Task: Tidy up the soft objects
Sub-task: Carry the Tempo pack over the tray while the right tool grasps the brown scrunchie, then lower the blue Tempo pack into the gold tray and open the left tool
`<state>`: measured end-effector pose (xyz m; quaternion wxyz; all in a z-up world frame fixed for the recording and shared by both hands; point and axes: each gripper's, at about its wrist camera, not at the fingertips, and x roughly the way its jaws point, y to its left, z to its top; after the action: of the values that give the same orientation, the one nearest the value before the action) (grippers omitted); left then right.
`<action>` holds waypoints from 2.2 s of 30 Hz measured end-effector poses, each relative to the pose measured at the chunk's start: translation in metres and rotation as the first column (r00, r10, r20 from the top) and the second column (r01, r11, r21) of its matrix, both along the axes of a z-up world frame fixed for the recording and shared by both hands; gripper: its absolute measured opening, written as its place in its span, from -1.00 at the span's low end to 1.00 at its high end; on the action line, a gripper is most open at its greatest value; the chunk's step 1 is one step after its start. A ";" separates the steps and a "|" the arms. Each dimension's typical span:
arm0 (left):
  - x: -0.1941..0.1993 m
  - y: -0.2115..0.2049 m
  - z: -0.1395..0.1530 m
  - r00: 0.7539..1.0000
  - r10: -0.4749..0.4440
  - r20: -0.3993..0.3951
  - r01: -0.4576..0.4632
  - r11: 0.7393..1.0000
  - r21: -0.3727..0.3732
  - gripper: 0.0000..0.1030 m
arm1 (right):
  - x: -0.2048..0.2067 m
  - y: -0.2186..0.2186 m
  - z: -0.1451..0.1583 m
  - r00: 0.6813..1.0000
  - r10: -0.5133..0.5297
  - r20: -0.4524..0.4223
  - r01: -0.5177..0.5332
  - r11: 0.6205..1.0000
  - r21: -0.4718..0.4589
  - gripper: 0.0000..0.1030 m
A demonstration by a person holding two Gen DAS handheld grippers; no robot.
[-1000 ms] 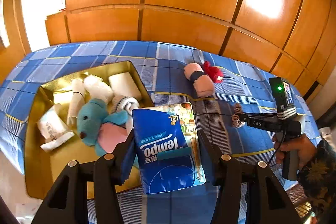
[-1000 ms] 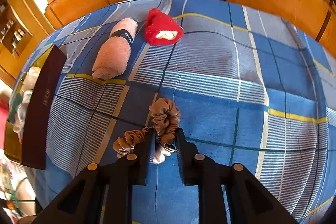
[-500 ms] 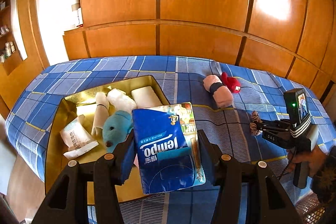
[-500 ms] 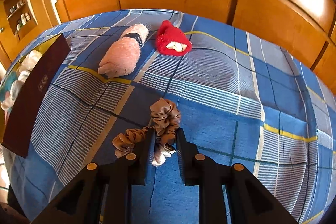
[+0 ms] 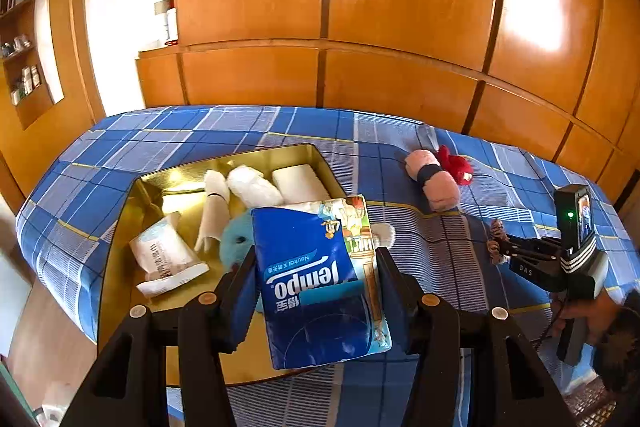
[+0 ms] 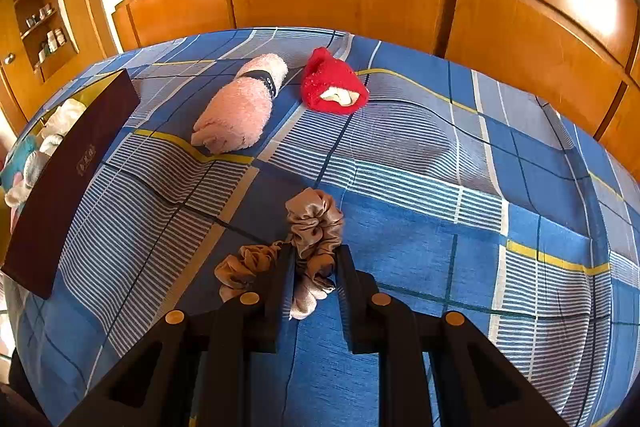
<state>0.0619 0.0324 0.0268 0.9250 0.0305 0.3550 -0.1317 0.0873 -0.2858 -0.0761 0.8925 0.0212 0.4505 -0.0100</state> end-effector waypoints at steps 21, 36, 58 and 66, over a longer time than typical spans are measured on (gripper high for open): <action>0.032 0.152 -0.023 0.931 0.292 -0.220 -0.331 0.928 -0.170 0.07 | 0.002 0.005 0.001 1.000 0.007 -0.010 -0.008 0.999 -0.034 -0.65; 0.059 0.120 -0.076 0.909 0.272 -0.317 -0.291 0.957 -0.014 0.08 | 0.004 0.005 0.000 1.000 -0.003 -0.022 0.003 1.000 -0.023 -0.65; 0.040 0.118 -0.045 0.927 0.357 -0.112 -0.351 0.934 0.066 0.40 | 0.005 0.004 0.000 1.000 -0.010 -0.025 0.009 1.000 -0.027 -0.66; 0.024 0.110 -0.022 0.940 0.340 -0.034 -0.340 0.940 0.025 0.45 | 0.005 0.011 0.001 1.000 -0.004 -0.025 0.002 0.999 -0.054 -0.77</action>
<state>0.0860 0.1423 0.0051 0.9266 -0.0248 0.3737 0.0327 0.0921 -0.2746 -0.0750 0.8871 -0.0024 0.4610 -0.0239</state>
